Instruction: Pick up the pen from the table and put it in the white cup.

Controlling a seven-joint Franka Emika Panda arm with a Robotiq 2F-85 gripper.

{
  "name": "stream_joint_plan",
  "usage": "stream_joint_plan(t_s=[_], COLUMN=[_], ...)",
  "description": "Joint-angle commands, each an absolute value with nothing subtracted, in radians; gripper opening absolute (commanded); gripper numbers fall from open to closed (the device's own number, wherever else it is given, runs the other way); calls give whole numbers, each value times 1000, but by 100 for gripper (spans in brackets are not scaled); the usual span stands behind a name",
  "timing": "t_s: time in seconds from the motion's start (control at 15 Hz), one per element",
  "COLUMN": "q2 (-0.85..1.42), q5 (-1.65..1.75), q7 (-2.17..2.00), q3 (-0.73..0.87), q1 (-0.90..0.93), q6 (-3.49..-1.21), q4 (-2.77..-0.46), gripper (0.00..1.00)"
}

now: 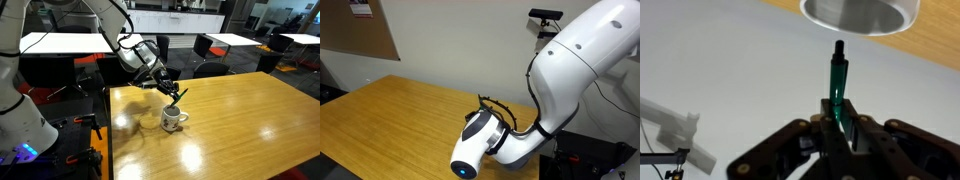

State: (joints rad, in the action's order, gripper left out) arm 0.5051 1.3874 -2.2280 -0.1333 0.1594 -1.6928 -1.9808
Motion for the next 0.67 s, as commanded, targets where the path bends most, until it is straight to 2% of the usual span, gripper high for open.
stream_joint_plan(t_s=[0.0,0.53,0.6], q2=[505,455,441], q5=[1391,1382,1378], q7=[-2260,-2245,-2241], q3=[-132,-137,-138], q1=[152,137,136], q6=[-1739,-1803,-1812], q4=[-1978,-2008,-2015], gripper=[41,100,100])
